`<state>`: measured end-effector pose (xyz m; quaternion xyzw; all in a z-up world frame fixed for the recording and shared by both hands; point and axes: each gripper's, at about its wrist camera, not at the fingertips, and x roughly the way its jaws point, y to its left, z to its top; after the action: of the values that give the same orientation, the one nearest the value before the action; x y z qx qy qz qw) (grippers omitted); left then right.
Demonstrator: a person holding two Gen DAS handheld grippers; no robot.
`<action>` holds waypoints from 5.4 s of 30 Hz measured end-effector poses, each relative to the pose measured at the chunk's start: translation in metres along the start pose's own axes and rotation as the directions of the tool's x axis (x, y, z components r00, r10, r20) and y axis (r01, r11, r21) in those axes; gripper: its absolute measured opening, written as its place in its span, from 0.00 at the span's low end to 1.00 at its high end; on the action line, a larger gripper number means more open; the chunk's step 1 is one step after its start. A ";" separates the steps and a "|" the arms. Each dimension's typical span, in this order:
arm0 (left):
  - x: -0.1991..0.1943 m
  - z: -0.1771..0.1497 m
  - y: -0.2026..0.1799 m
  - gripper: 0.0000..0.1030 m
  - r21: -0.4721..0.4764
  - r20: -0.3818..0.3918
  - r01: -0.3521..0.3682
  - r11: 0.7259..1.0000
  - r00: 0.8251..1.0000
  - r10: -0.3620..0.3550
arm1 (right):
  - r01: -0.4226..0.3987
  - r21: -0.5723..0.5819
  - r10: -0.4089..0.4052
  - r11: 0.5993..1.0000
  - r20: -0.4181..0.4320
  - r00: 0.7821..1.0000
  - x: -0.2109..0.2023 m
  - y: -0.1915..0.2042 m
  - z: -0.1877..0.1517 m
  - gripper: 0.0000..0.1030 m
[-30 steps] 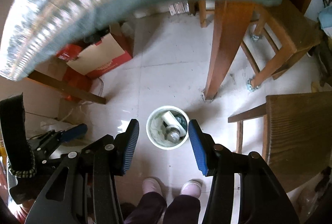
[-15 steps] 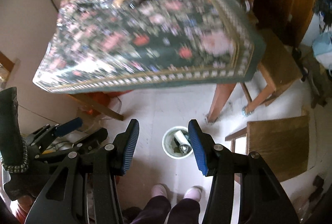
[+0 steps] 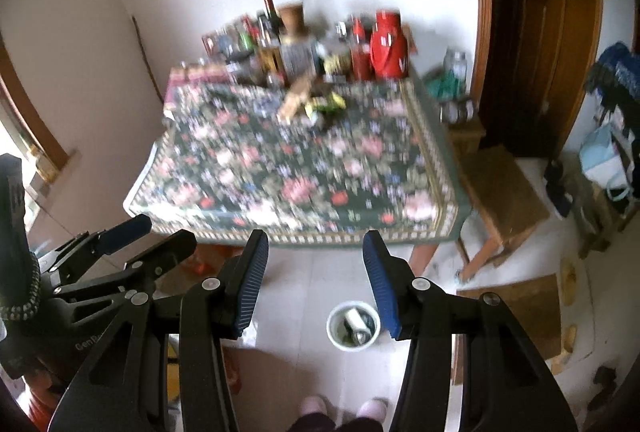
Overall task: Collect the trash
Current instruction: 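Raise both open tools back over the table toward the cardboard package and small bottle, then grasp the brown cardboard package with the left tool while the right tool grasps the small labelled bottle, then lift the cardboard package and small bottle off the table with both tools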
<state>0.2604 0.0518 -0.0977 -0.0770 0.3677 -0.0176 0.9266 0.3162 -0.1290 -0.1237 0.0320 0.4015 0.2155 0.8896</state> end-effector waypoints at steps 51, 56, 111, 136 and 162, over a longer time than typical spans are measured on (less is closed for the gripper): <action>0.077 0.189 -0.026 0.90 -0.104 0.222 -0.241 0.965 0.940 0.259 | -0.053 -0.170 0.088 0.984 0.204 0.975 0.041 -0.074 0.191 0.87; 0.102 0.196 -0.011 0.90 -0.116 0.175 -0.259 0.959 0.945 0.277 | -0.078 -0.167 0.104 0.983 0.152 0.983 0.068 -0.073 0.198 0.87; 0.482 0.207 0.153 0.61 0.078 -0.393 -0.012 0.997 0.919 0.042 | 0.129 -0.016 -0.124 0.992 -0.405 0.906 0.378 -0.041 0.145 0.25; 0.408 0.231 0.138 0.01 0.021 -0.302 -0.080 0.997 0.950 0.083 | 0.088 0.037 -0.066 0.995 -0.401 0.914 0.360 -0.061 0.148 0.25; 0.493 0.211 0.125 0.66 0.022 -0.429 -0.214 0.977 0.880 0.203 | 0.170 0.102 -0.147 0.980 -0.199 0.969 0.233 -0.117 0.169 0.25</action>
<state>0.7610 0.1588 -0.3001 -0.0435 0.5686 0.0705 0.8184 0.6176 -0.1202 -0.2001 0.0314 0.4981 0.1215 0.8580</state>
